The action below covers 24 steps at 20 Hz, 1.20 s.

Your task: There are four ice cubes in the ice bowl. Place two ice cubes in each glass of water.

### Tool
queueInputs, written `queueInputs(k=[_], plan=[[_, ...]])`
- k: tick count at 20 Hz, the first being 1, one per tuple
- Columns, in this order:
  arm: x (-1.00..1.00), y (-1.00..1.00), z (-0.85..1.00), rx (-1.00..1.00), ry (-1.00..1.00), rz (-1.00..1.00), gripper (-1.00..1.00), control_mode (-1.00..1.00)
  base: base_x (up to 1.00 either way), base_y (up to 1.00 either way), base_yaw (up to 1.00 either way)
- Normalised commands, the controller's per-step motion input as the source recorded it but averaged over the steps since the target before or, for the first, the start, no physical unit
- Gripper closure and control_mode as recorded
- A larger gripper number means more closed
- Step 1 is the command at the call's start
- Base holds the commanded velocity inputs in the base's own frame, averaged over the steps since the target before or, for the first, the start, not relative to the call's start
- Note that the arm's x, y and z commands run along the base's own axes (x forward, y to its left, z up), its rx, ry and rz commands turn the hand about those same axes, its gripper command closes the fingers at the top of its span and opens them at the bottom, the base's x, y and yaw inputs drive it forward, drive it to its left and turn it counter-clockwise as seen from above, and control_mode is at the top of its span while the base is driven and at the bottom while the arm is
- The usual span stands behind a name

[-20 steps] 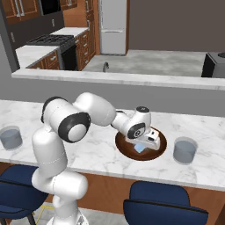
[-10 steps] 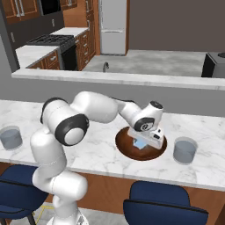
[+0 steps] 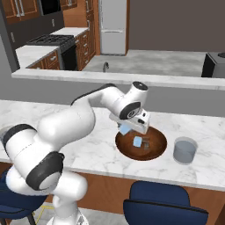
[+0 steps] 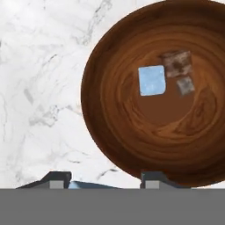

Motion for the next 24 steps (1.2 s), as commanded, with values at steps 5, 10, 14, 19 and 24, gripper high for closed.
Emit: queueInputs(k=[5, 10, 14, 19, 24], plan=[[-0.47, 1.00, 0.69, -0.17, -0.10, 0.00, 1.00, -1.00, 0.00, 0.00, 0.00], [-0.31, 1.00, 0.55, -0.16, -0.01, 0.02, 1.00, -1.00, 0.00, 0.00, 0.00], [-0.17, 1.00, 0.61, -0.05, 0.07, 0.08, 1.00, -1.00, 0.00, 0.00, 0.00], [-0.31, 1.00, 0.38, 0.00, 0.09, 0.14, 1.00, -1.00, 0.00, 0.00, 0.00], [-0.24, 1.00, 0.10, 0.00, 0.08, 0.13, 1.00, -1.00, 0.00, 0.00, 0.00]])
